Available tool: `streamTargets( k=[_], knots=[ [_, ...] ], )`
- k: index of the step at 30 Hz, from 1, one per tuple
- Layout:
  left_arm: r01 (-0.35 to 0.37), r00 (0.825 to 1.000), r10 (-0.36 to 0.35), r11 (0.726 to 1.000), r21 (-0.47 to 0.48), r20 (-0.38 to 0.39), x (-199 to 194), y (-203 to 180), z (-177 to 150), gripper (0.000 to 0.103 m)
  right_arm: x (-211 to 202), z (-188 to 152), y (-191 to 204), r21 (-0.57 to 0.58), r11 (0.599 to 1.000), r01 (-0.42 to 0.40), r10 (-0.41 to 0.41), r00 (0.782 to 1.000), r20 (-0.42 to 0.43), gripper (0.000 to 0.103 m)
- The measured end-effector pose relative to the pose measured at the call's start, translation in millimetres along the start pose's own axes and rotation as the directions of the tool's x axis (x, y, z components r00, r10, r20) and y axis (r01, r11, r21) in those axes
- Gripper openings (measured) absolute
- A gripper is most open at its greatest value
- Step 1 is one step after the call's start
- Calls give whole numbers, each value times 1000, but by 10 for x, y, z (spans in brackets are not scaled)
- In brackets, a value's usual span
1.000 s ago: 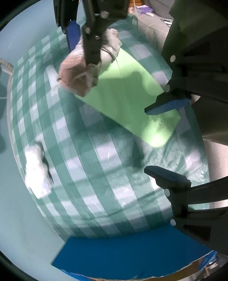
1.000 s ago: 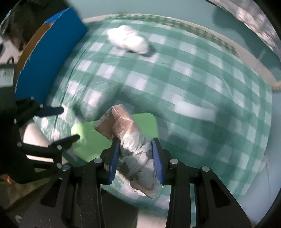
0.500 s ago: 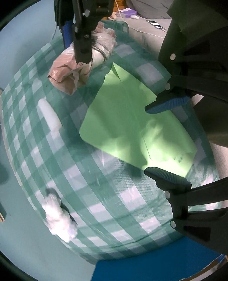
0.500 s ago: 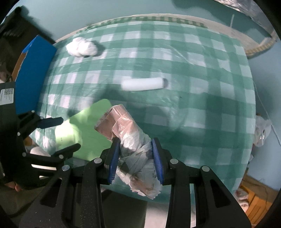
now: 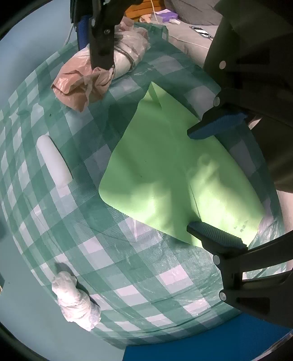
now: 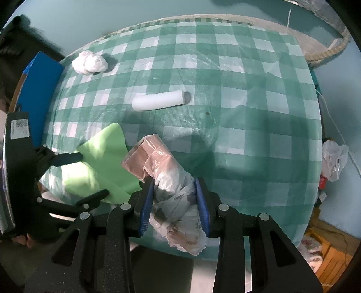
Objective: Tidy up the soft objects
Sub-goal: 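Grasp the light green sheet at its edge with the left gripper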
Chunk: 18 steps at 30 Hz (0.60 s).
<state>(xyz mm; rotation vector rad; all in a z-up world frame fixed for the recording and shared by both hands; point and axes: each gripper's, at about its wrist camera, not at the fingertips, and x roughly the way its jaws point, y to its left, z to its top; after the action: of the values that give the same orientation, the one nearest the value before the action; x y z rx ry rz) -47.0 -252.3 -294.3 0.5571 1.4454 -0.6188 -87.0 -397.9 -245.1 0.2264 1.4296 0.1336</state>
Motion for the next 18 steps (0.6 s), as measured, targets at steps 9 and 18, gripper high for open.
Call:
streamTargets(
  k=[9, 18],
  knots=[
    [-9, 999, 11, 999, -45, 30, -18, -33, -62, 73, 1, -9, -19, -25, 1000, 1, -1, 1000, -4, 35],
    [3, 999, -2, 1000, -22, 38, -149, -114, -142, 6, -23, -6, -24, -50, 999, -8, 8, 1000, -6, 35]
  ],
)
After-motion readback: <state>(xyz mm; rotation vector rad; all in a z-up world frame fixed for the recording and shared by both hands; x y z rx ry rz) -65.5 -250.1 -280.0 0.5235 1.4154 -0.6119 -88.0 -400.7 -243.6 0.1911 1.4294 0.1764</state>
